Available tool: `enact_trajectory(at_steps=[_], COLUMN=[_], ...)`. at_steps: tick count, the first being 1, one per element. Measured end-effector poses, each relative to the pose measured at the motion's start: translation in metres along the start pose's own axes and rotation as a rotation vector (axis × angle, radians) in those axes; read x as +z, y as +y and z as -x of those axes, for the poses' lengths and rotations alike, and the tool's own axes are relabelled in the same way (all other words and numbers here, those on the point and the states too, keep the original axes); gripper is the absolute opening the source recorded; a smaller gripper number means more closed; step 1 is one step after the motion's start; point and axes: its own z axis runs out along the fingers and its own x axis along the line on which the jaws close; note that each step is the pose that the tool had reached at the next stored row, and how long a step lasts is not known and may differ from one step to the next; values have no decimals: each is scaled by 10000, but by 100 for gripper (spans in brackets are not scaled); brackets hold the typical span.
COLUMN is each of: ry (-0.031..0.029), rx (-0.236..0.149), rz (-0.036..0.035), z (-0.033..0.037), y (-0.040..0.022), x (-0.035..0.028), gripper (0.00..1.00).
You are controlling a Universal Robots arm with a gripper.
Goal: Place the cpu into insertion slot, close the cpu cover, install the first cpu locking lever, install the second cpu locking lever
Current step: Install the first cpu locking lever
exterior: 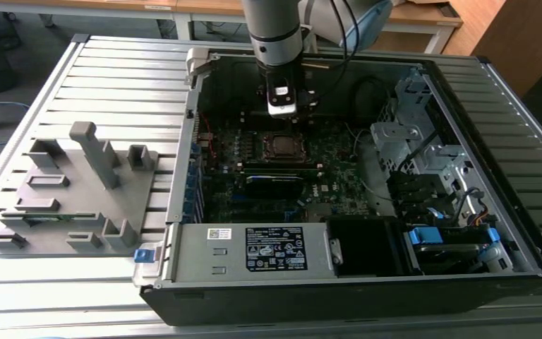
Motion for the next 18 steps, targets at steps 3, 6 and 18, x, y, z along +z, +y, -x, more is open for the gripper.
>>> enact_trajectory(at_steps=[3,6,18], ry=[147,254,421], rx=[75,127,205], rz=[224,390,646], z=[0,6,49], y=[0,-9,1], x=[0,2,-159], gripper=[11,11,11])
